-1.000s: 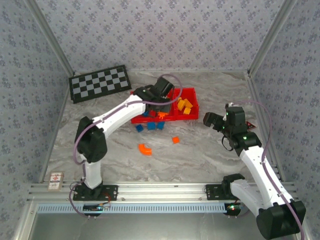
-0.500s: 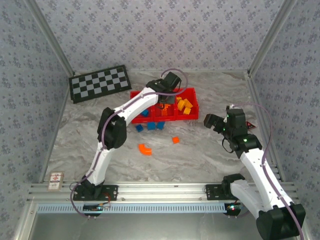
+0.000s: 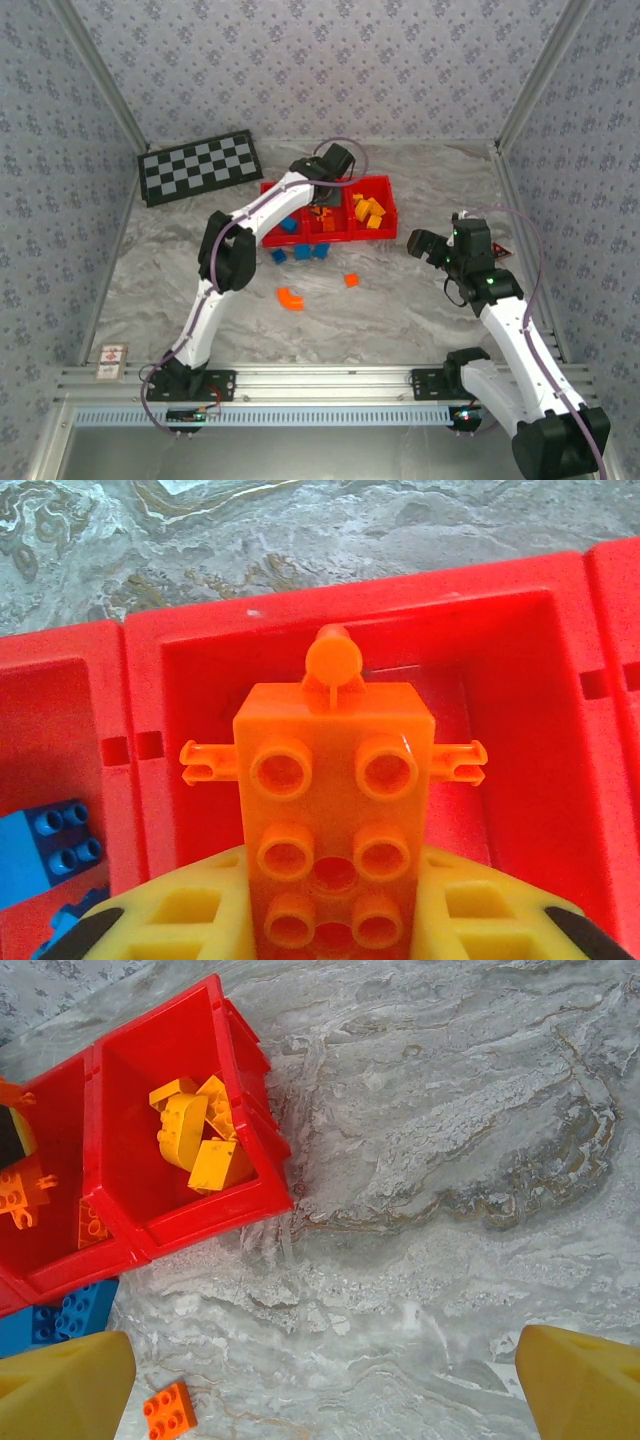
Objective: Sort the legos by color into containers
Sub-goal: Place the lego in the container, then pick up the lego from the center of the table.
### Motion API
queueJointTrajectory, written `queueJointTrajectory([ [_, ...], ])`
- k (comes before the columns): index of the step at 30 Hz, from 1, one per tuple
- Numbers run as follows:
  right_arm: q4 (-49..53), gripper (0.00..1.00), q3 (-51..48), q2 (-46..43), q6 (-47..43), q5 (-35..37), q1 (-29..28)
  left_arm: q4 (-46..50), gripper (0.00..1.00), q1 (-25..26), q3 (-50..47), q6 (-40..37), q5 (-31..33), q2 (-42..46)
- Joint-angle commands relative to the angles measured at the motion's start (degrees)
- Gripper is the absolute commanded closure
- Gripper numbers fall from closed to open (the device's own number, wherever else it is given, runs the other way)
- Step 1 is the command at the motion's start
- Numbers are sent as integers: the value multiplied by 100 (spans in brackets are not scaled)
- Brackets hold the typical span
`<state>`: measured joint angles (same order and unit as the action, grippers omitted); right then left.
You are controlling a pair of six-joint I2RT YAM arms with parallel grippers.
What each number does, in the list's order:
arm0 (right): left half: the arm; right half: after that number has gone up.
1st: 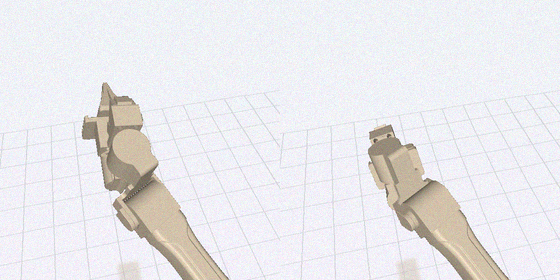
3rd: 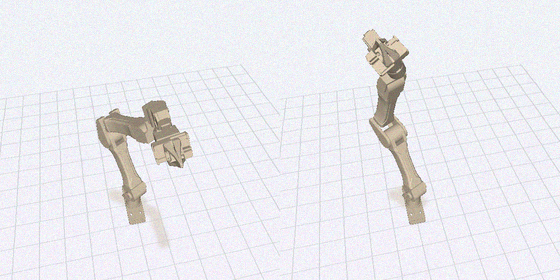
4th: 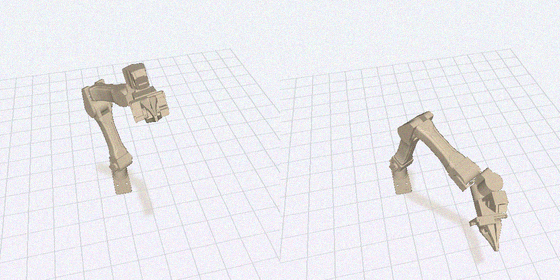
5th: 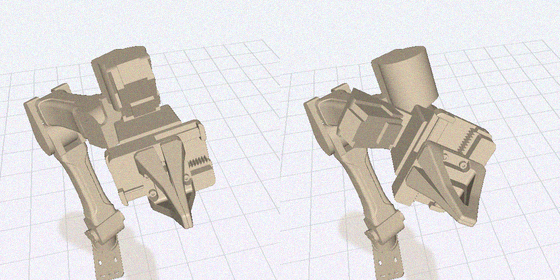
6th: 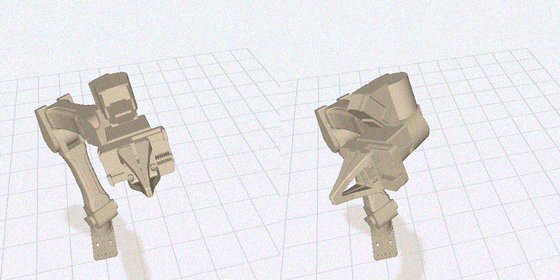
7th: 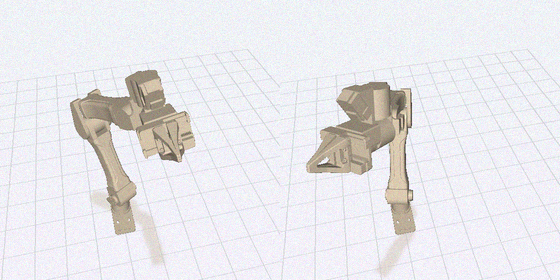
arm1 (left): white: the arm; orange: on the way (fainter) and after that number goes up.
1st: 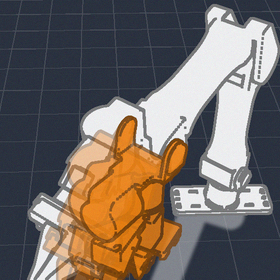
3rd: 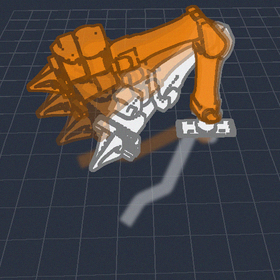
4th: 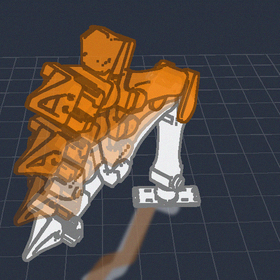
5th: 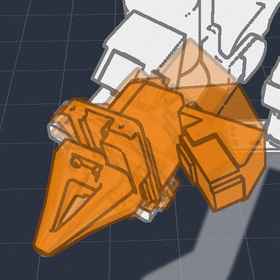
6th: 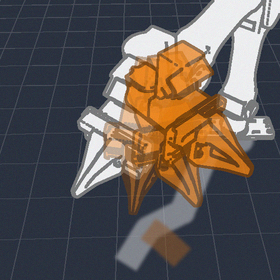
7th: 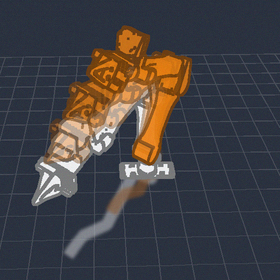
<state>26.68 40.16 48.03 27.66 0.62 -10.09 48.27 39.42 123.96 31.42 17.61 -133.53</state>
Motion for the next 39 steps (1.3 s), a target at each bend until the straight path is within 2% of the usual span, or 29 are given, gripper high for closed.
queueJointTrajectory([
  [1, 4, 0, -36, -30, 38, 18, 42, 38, 66, -5, 137, 40, -78, -64],
  [9, 101, 0, -4, -85, 47, 30, 39, -157, 46, 4, 21, 7, -253, 149],
  [12, 145, 0, 9, -110, 50, 43, 40, -231, 43, 21, -72, -307, -492, 340],
  [14, 167, 0, 9, -132, 53, 44, 42, -254, 38, 76, -201, -444, -386, 532],
  [17, 200, 0, 6, -134, 47, -3, 41, -742, 24, 130, -892, -592, -441, 1097],
  [23, 256, 0, -17, -97, 38, -61, 51, -1838, 1, 138, -2755, -554, -943, 2410],
  [26, 278, 0, -50, -39, 27, -89, 58, -2016, 0, 184, -3457, -567, -1145, 2872],
  [30, 227, 0, -92, 22, 19, -89, 68, -1970, 0, 361, -4150, -748, -1043, 3320],
  [39, 31, 0, -202, 31, 108, -342, 56, -1760, 3, 628, -5336, -592, -428, 3797],
])
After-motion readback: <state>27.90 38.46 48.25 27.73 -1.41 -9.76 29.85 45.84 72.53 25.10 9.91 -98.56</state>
